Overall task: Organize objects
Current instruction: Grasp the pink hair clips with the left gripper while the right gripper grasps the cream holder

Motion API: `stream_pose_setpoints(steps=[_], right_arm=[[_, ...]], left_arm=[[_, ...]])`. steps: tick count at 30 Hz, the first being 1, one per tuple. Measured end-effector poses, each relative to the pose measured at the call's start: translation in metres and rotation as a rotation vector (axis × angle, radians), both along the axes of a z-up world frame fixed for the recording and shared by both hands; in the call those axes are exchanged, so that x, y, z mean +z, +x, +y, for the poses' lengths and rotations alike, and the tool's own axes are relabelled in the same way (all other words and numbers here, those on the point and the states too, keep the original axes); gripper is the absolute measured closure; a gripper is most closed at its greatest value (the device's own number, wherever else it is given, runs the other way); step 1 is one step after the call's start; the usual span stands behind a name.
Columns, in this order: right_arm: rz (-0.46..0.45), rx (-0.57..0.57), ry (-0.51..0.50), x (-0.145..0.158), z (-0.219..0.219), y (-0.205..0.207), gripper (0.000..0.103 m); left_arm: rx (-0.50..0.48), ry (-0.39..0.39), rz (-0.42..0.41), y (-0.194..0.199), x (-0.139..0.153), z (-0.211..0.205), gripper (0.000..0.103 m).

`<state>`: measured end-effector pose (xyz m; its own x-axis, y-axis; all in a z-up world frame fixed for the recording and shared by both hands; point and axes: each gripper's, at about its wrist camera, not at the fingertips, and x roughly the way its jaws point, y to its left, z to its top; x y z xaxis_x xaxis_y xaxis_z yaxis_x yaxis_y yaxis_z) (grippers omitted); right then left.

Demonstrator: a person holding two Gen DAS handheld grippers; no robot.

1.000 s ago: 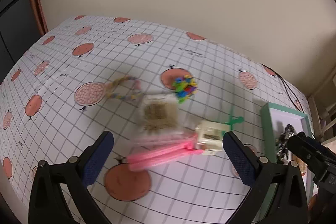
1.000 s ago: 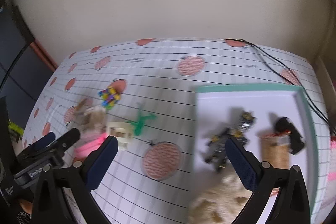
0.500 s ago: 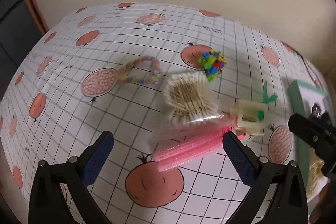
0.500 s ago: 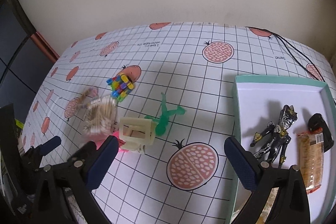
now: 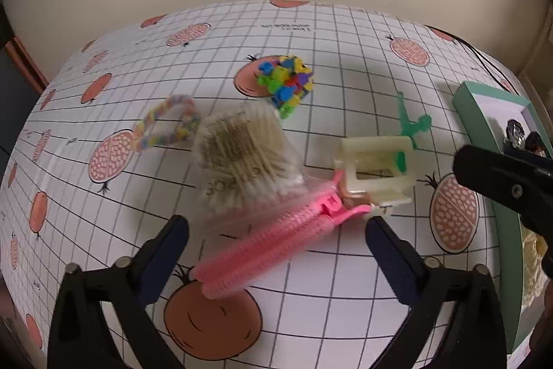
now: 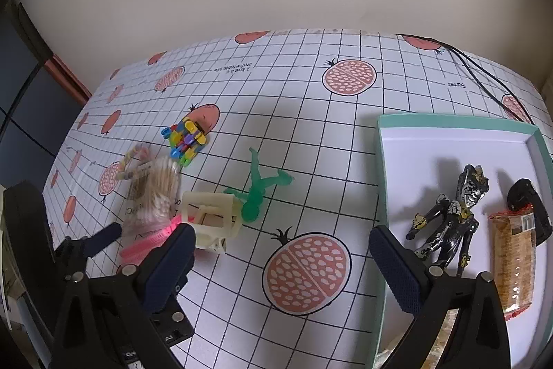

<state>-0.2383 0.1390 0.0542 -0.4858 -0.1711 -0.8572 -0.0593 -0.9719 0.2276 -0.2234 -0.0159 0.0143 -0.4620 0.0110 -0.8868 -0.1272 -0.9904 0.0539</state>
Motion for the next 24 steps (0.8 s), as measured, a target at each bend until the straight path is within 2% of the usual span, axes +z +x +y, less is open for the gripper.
stream_pose_setpoints(steps=[7,8,17,24], right_arm=[[0.002,0.009,-0.003,-0.002,-0.004,-0.001,0.001],[0.002,0.010,-0.004,-0.003,-0.005,-0.002,0.001],[-0.002,0.046,-0.002,-0.013,-0.026,-0.008,0.006],[-0.004,0.067,0.005,-0.022,-0.042,-0.013,0.012]], left_arm=[[-0.016,-0.001,-0.043,0.003,0.000,0.004,0.037],[-0.018,-0.005,-0.047,0.002,0.000,0.004,0.038],[-0.007,0.008,-0.107,0.004,0.000,-0.003,0.042],[0.094,0.086,-0.162,0.003,-0.001,-0.022,0.042]])
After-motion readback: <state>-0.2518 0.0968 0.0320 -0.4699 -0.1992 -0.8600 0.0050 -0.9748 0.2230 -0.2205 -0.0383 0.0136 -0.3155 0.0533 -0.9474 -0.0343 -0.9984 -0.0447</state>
